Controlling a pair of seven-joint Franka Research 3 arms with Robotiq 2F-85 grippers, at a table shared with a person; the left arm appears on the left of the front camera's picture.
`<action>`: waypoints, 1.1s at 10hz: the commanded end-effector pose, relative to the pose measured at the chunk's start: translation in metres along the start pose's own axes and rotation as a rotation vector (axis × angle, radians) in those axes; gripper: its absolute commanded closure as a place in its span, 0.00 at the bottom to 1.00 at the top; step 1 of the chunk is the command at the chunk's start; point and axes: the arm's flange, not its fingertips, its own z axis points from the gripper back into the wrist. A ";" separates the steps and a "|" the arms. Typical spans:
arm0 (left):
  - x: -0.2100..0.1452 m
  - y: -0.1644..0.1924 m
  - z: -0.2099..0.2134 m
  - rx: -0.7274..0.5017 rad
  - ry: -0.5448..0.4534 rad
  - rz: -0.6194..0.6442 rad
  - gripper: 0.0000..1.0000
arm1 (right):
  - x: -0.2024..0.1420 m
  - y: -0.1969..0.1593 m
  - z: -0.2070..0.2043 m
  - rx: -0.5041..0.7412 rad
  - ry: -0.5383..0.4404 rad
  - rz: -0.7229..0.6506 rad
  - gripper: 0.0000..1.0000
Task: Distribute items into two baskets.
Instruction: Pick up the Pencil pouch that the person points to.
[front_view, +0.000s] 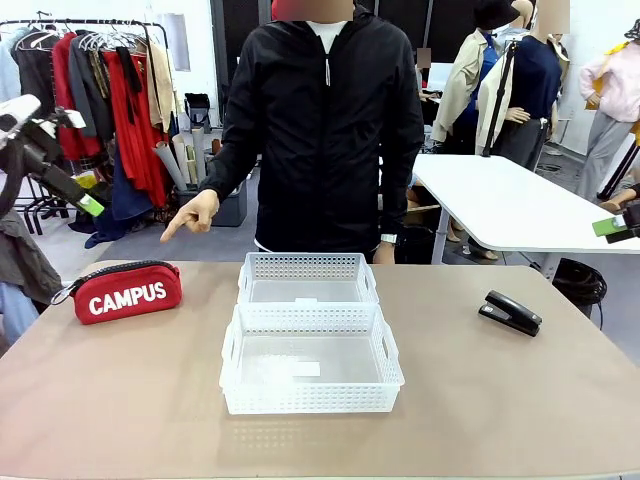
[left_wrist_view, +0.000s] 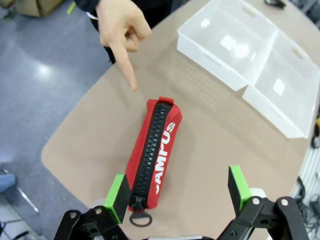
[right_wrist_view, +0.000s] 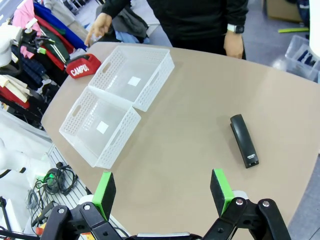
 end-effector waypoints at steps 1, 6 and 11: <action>0.009 0.005 -0.016 0.008 0.086 -0.134 0.00 | 0.001 -0.001 0.000 0.009 -0.014 0.008 0.00; 0.021 0.022 -0.073 0.082 0.314 -0.358 0.00 | 0.001 -0.001 0.000 0.009 -0.014 0.008 0.00; 0.016 0.028 -0.117 -0.011 0.456 -0.553 0.00 | 0.001 -0.001 0.000 0.009 -0.014 0.008 0.00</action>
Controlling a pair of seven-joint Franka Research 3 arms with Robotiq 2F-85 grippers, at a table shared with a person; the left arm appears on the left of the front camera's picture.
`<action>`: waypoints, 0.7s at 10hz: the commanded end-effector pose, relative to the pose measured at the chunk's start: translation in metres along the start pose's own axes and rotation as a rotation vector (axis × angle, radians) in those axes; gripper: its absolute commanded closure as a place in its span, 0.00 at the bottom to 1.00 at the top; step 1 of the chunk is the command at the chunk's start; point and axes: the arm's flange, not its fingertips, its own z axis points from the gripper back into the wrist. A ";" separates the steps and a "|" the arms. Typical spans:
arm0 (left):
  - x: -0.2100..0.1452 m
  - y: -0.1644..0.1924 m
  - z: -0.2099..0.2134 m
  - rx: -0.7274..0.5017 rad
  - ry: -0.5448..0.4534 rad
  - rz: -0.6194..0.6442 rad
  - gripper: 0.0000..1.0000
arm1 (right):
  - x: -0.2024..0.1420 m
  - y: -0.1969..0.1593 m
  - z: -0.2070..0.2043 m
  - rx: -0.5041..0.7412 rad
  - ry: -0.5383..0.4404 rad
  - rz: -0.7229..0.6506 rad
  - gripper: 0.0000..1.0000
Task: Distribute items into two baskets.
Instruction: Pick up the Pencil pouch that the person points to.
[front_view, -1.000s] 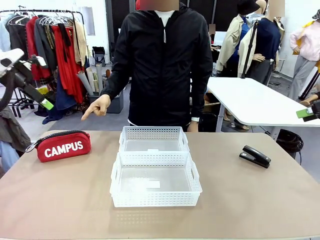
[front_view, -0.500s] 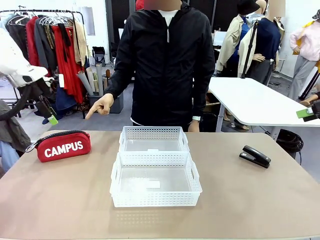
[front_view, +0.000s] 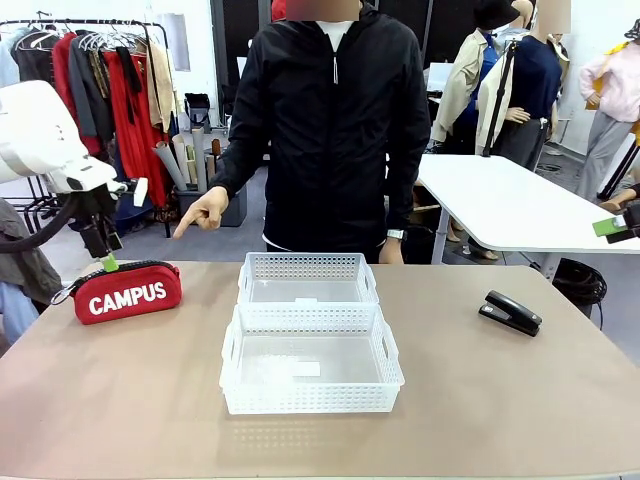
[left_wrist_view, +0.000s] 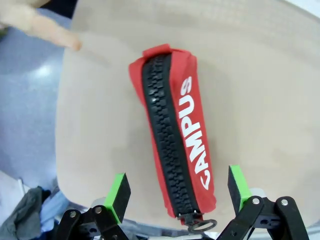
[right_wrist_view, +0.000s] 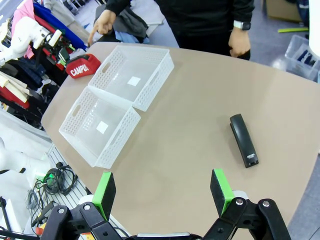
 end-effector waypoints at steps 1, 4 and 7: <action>-0.002 0.003 -0.004 -0.042 0.038 -0.093 0.00 | 0.001 -0.001 0.000 0.010 -0.015 0.009 0.00; 0.001 -0.002 -0.023 -0.038 0.067 -0.159 0.00 | 0.001 -0.001 0.000 0.010 -0.015 0.009 0.00; 0.001 -0.001 -0.047 -0.010 0.100 -0.149 0.00 | 0.001 -0.001 0.000 0.010 -0.015 0.009 0.00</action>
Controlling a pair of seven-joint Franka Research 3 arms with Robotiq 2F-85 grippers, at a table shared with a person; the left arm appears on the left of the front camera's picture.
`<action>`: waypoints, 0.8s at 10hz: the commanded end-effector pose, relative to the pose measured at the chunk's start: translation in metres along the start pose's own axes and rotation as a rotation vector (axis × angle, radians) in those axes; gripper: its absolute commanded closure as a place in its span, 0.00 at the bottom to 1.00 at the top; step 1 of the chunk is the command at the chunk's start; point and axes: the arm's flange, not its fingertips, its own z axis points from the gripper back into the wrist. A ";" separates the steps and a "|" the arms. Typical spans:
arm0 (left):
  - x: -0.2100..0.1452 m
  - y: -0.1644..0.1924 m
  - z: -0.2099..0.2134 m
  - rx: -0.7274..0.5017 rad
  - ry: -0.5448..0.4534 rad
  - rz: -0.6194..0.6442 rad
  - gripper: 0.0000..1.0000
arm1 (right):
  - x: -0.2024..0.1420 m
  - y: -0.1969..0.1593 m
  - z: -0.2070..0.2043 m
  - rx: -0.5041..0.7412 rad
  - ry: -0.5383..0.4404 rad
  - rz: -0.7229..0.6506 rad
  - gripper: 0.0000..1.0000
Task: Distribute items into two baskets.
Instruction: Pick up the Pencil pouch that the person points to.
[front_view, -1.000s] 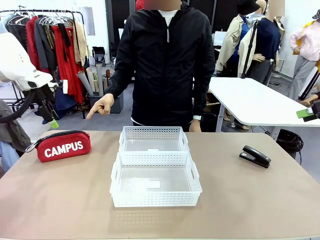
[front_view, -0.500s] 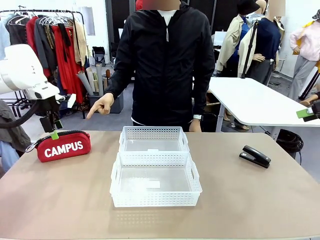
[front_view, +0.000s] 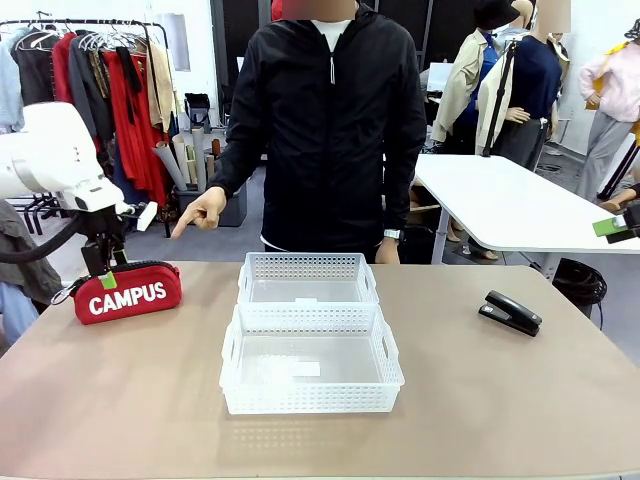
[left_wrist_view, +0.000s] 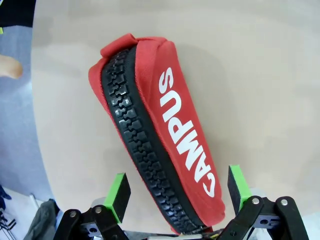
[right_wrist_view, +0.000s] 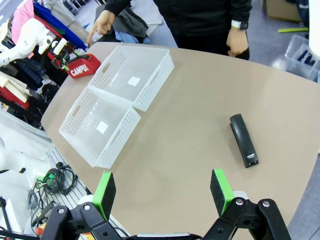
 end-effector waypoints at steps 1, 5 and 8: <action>0.001 -0.001 -0.016 0.027 0.024 0.007 0.00 | 0.001 -0.001 0.000 0.010 -0.015 0.009 0.00; 0.006 -0.003 -0.045 0.016 0.038 0.013 0.00 | 0.001 -0.001 0.000 0.010 -0.015 0.009 0.00; 0.007 -0.002 -0.044 0.008 0.057 0.055 0.23 | 0.001 -0.001 0.000 0.010 -0.015 0.009 0.00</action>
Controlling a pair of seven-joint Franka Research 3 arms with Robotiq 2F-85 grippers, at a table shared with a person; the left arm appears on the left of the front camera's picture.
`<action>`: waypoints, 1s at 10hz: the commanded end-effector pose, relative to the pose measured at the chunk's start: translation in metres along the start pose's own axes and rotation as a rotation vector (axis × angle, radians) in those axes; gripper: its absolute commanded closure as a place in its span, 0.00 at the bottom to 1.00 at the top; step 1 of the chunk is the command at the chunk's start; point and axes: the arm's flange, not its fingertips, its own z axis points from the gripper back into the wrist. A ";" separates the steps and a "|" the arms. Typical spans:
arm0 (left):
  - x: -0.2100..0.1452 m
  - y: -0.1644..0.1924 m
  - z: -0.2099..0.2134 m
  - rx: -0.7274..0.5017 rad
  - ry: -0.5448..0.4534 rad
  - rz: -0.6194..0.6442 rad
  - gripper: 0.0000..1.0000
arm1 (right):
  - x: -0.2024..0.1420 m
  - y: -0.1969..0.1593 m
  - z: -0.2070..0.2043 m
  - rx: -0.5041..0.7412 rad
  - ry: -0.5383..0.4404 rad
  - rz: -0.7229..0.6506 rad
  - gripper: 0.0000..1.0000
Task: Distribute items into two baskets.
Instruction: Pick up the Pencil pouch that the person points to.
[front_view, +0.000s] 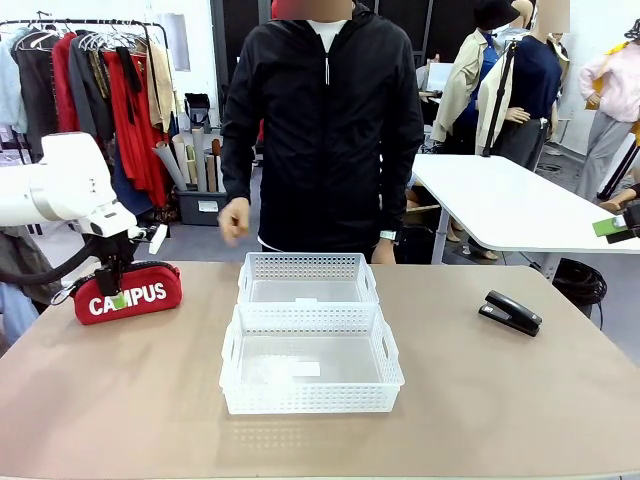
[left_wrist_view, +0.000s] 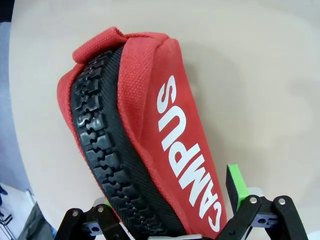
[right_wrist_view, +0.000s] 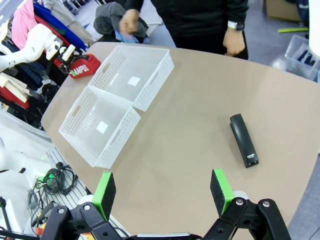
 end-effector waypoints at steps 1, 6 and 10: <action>0.001 -0.001 0.003 -0.005 0.031 0.036 0.42 | 0.001 0.000 0.000 0.010 -0.015 0.009 0.00; 0.000 -0.001 0.003 -0.004 0.038 0.040 1.00 | 0.001 0.000 0.000 0.010 -0.015 0.009 0.00; 0.000 0.001 0.002 0.005 0.016 0.033 1.00 | 0.001 0.000 0.000 0.010 -0.015 0.009 0.00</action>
